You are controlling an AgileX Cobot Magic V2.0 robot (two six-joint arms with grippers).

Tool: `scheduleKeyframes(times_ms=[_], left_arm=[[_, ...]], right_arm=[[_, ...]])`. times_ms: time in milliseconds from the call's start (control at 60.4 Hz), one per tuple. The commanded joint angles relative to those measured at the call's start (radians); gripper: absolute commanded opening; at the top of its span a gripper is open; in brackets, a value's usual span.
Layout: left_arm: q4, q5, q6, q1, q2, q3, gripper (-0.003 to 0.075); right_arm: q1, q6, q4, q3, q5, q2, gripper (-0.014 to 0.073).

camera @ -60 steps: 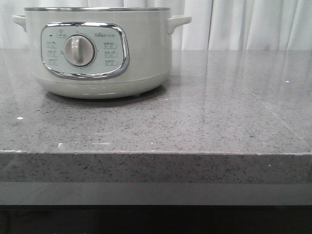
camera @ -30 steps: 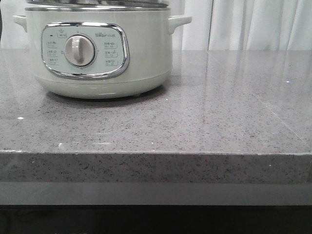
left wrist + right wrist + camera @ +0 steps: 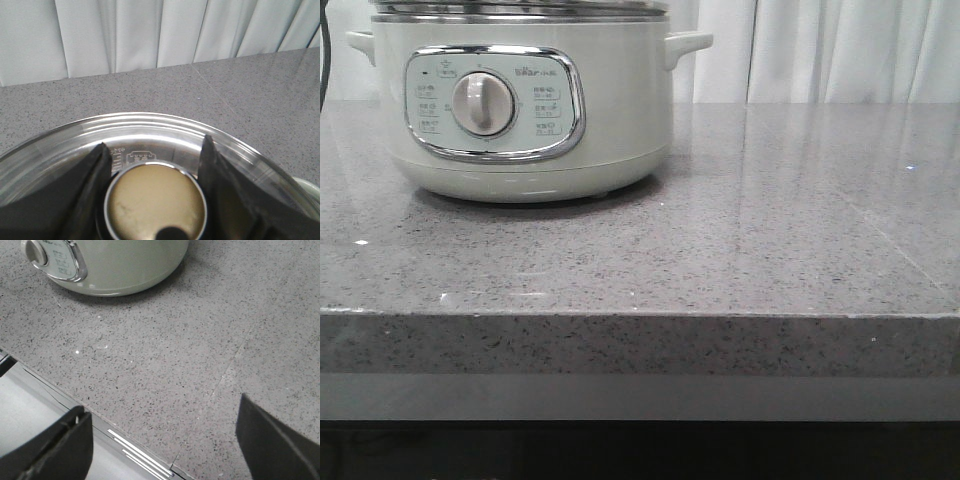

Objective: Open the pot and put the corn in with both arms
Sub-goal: 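Lower the glass lid back onto the pot with the left gripper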

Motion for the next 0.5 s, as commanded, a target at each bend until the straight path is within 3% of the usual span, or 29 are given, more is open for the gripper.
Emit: scheduleKeyframes(times_ms=[0,166,232,480], left_arm=[[-0.006,-0.098,-0.004,0.001,-0.050,-0.044,0.0254],[-0.006,-0.081,-0.004,0.001,-0.050,-0.044,0.0445],[-0.006,-0.074,-0.004,0.001,-0.050,-0.044,0.0486],[-0.002,-0.014,-0.004,0.003,-0.113,-0.044,0.0491]], right_arm=[[-0.007,-0.003,0.011,-0.026,-0.070,-0.006,0.0601],[-0.007,-0.003,0.011,-0.026,-0.070,-0.006,0.0601],[-0.007,-0.003,0.011,-0.026,-0.070,-0.006,0.0601],[-0.007,-0.003,0.011,-0.026,-0.070,-0.006,0.0601]])
